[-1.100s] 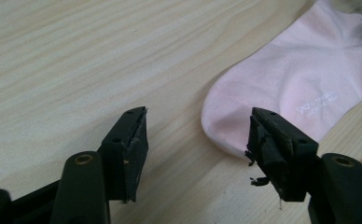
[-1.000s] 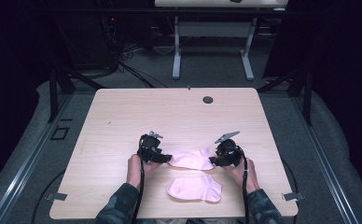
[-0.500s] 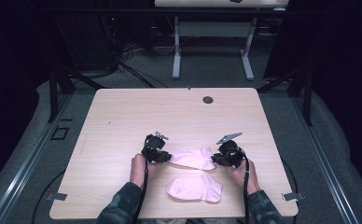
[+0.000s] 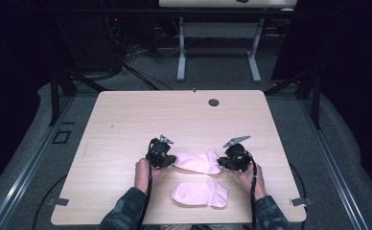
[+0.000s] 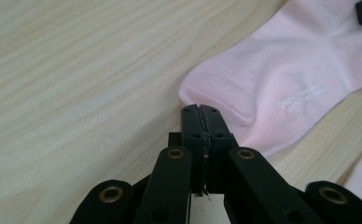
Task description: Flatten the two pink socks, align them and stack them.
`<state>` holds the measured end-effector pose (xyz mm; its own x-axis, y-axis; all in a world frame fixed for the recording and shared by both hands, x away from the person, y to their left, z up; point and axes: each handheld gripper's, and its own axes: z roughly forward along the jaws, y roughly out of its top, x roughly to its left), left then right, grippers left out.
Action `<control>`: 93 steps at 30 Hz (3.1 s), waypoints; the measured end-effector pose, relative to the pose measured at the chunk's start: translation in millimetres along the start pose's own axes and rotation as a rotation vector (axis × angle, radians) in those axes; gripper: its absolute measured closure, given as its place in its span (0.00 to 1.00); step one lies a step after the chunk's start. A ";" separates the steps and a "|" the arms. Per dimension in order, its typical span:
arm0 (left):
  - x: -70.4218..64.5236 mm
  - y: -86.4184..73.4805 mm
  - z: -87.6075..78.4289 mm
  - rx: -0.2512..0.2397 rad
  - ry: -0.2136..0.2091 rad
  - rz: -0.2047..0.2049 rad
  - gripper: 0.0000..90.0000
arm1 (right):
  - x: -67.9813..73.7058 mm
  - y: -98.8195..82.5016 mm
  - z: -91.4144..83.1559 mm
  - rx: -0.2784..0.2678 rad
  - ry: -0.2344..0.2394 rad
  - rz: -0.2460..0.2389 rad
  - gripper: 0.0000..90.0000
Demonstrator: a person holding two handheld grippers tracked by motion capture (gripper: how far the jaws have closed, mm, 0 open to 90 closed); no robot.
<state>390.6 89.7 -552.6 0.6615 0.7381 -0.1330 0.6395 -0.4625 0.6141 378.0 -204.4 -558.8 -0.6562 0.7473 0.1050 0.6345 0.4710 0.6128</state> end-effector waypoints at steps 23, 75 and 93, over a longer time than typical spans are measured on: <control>-32.1 -43.1 -68.1 -0.125 -0.159 -0.085 1.00 | 41.3 -16.7 -79.7 -0.068 0.090 -0.026 0.94; -73.0 -60.6 -35.3 -0.016 0.082 0.092 0.26 | 62.7 -65.3 -40.9 0.009 -0.007 0.000 0.33; -65.2 -67.0 -21.3 0.044 0.150 0.118 0.24 | 59.3 -65.8 -30.2 0.062 -0.079 -0.044 0.25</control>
<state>296.3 83.0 -568.5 0.6692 0.7410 0.0567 0.5799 -0.5684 0.5836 285.0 -205.3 -569.3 -0.6515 0.7585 0.0159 0.6314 0.5306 0.5655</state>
